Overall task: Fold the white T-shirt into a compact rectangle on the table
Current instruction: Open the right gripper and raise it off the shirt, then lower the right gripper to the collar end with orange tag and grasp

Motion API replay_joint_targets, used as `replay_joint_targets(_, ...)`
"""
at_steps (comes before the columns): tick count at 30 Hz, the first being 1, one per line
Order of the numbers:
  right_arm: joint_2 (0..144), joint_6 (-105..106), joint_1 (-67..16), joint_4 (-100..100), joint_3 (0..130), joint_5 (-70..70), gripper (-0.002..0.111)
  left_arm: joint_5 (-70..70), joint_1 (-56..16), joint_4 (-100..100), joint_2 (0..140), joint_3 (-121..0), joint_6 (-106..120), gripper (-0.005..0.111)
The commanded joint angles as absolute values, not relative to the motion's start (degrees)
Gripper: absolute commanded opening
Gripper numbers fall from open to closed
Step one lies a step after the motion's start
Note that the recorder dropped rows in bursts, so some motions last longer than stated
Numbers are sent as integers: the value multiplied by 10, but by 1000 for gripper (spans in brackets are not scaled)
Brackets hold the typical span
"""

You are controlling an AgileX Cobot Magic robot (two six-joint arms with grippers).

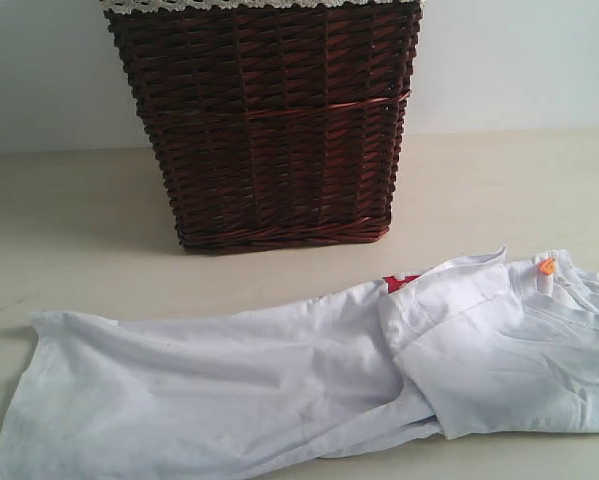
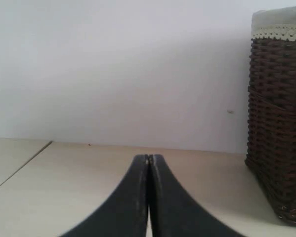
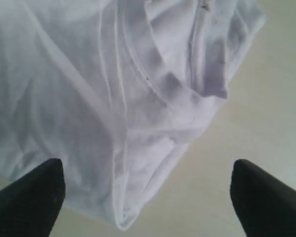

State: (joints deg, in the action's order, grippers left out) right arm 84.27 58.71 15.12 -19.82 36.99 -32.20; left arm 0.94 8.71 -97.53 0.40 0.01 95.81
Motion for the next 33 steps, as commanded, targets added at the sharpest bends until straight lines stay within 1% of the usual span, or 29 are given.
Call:
replay_joint_targets(1, 839, 640, 154, -321, 370, -300, 86, 10, 86, -974, 0, 0, 956, 0)
replay_joint_targets(3, 841, 640, 154, -342, 370, -302, 86, 10, 86, -974, 0, 0, 956, 0)
replay_joint_targets(4, 842, 645, 154, -339, 370, -308, 89, 10, 86, -974, 0, 0, 956, 0)
replay_joint_targets(7, 861, 646, 154, -349, 370, -311, 105, 10, 86, -974, 0, 0, 956, 0)
replay_joint_targets(10, 893, 648, 154, -389, 370, -313, 105, 10, 86, -974, 0, 0, 956, 0)
replay_joint_targets(16, 955, 648, 154, -387, 371, -250, 105, 10, 86, -974, 0, 0, 956, 0)
replay_joint_targets(24, 962, 669, 154, -386, 371, -156, 105, 10, 86, -974, 0, 0, 956, 0)
replay_joint_targets(26, 971, 676, 154, -386, 371, -160, 105, 10, 86, -974, 0, 0, 956, 0)
replay_joint_targets(30, 1007, 720, 154, -389, 371, -214, 105, 10, 86, -974, 0, 0, 956, 0)
replay_joint_targets(33, 1028, 734, 154, -391, 371, -219, 105, 10, 86, -974, 0, 0, 956, 0)
